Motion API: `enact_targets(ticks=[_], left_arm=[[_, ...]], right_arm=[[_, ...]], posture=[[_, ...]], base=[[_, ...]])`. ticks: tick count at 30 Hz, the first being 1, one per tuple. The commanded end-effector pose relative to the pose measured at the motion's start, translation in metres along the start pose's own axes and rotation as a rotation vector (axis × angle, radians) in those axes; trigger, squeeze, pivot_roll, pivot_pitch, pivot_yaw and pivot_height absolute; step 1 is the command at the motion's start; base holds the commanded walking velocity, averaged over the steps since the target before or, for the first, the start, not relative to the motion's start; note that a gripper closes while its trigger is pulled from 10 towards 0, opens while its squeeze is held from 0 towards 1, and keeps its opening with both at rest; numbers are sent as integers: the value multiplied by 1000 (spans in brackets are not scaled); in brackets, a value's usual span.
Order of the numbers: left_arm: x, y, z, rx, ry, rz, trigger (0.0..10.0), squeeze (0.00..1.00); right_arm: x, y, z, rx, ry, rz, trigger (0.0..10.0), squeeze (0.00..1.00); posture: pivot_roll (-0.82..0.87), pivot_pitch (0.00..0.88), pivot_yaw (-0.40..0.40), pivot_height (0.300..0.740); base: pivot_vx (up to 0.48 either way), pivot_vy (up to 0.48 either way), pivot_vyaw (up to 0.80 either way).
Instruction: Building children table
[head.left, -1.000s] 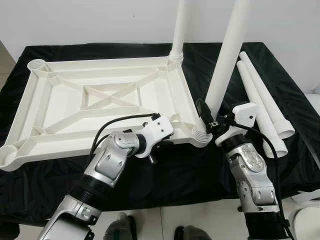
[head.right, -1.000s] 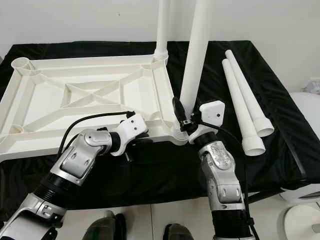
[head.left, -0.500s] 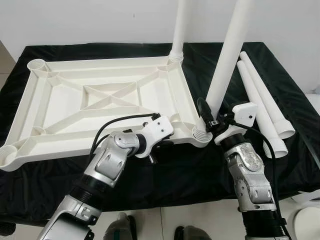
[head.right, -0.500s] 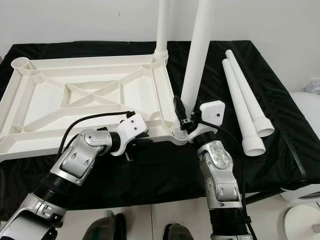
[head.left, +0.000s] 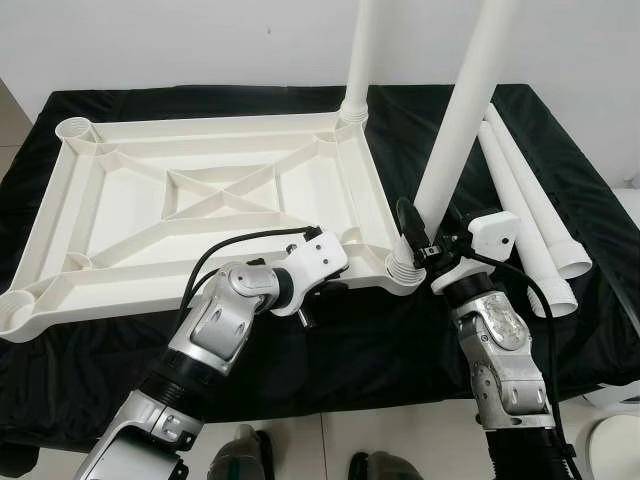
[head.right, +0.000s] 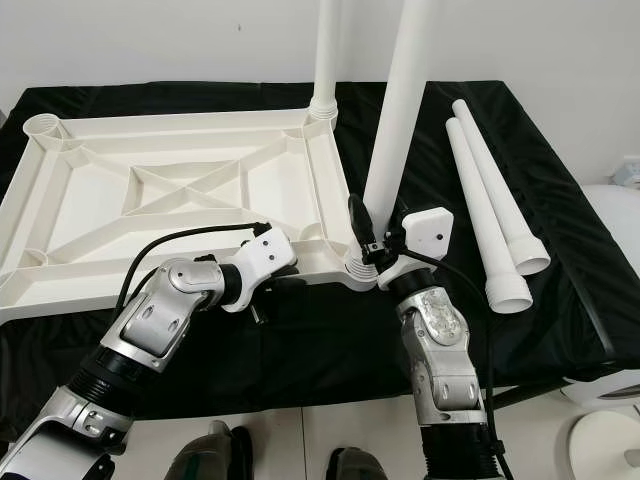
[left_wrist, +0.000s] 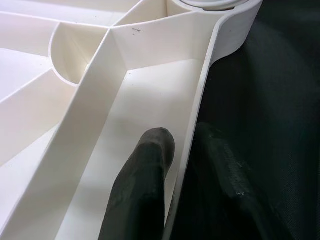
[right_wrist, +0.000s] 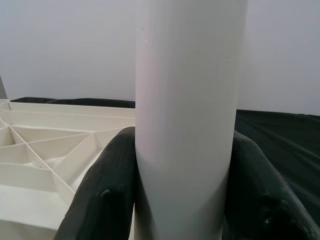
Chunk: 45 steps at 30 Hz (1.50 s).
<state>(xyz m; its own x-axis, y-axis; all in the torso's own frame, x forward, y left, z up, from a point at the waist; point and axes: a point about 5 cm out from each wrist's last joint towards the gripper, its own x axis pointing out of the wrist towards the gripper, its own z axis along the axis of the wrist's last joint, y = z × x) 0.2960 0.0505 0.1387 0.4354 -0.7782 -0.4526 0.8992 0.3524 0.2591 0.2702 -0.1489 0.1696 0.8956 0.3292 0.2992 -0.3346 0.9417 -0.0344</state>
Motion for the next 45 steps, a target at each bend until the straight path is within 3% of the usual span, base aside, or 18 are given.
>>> enact_targets(ticks=[1,21,32,45], left_arm=[[-1,3,12,23,-54,72,10000,0],[-3,4,14,23,-58,75,10000,0],[-3,3,14,23,-58,72,10000,0],[-4,3,15,26,-58,70,10000,0]], right_arm=[[-12,10,-26,44,132,47,10000,0],[-18,7,-31,78,89,16,10000,0],[-27,10,-37,19,100,52,10000,0],[-20,6,-40,-3,129,58,10000,0]], posture=[[-17,101,22,740],[-12,104,25,740],[-11,108,25,740],[-6,106,27,740]], base=[[0,0,0],[0,0,0],[0,0,0],[0,0,0]])
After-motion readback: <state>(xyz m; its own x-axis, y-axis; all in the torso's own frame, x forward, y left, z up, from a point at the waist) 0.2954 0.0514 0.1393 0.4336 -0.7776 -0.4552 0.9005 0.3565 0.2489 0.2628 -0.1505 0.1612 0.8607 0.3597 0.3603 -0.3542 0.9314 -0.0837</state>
